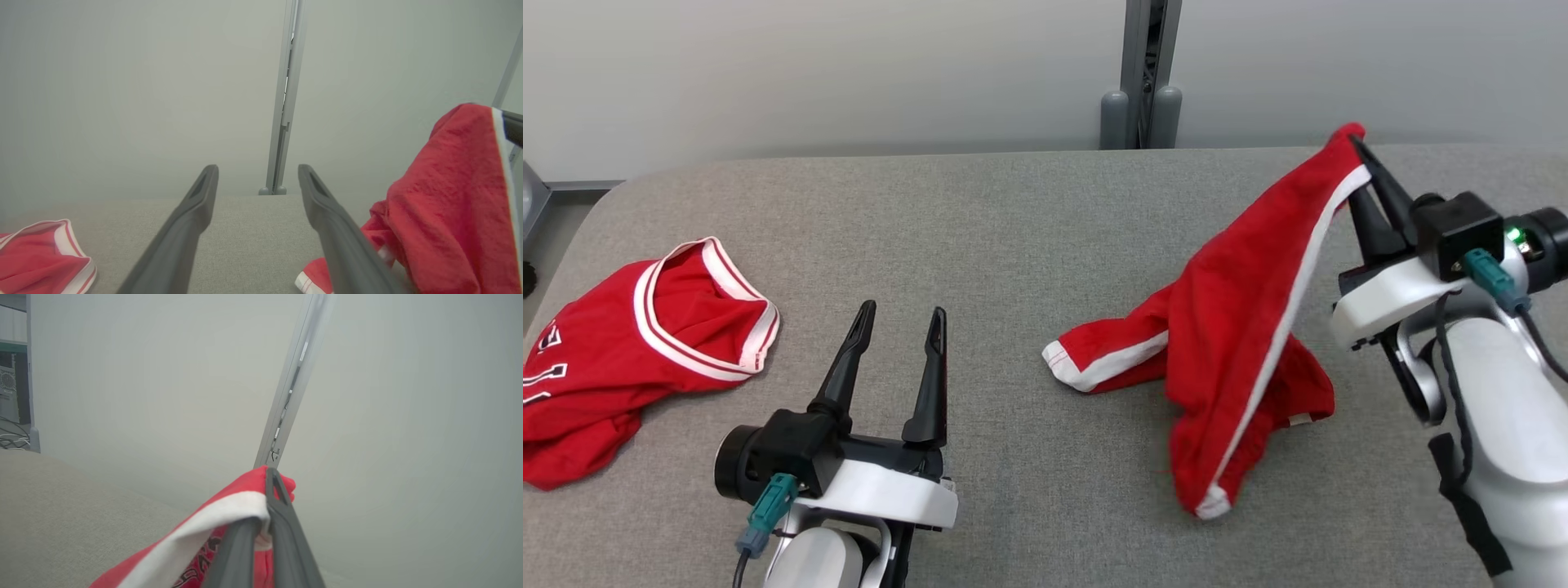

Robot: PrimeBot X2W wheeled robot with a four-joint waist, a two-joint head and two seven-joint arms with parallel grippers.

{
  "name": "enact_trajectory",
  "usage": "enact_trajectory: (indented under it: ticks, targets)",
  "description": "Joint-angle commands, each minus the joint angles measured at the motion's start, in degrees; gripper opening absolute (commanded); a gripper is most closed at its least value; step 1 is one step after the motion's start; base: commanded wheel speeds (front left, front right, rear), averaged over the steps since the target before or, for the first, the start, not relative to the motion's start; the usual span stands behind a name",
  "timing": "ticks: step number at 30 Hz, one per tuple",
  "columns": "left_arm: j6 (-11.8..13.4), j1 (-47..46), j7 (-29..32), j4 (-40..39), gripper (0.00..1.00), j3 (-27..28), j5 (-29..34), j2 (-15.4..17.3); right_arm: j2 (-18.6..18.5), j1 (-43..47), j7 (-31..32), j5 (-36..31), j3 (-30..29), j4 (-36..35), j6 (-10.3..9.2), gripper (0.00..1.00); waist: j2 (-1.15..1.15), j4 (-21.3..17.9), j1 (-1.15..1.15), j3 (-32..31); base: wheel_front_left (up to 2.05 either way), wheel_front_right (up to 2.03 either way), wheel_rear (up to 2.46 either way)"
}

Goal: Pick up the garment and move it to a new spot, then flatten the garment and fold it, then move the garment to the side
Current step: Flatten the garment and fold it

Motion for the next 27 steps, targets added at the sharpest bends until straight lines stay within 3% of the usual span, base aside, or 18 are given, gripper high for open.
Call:
enact_trajectory:
  ticks: [1,15,19,27]
  targets:
    - [0.43,0.30,-0.19,-0.22,1.00,0.12,-0.37,0.19,-1.07,-0.99,0.86,-0.58,-0.85,-1.37,0.10,0.00,0.00,0.16,0.00,-0.26,0.00,0.00,0.00]
    - [0.23,1.74,-0.19,-0.26,1.00,1.14,0.32,0.19,-7.54,0.15,6.30,-4.48,-14.47,-11.27,0.10,0.00,0.00,0.37,0.00,-1.55,0.00,0.00,0.00]
    - [0.06,1.73,-0.19,-0.34,1.00,0.98,0.47,0.18,-7.28,0.78,7.63,-3.70,-12.31,-13.41,0.10,0.00,0.00,0.30,0.00,-1.43,0.00,0.00,0.00]
    - [-0.14,-0.04,-0.19,-0.21,1.00,-0.16,-0.39,0.20,-6.14,-0.44,6.78,0.18,1.06,-8.66,0.09,0.00,0.00,1.82,0.00,-0.06,0.00,0.00,0.00]
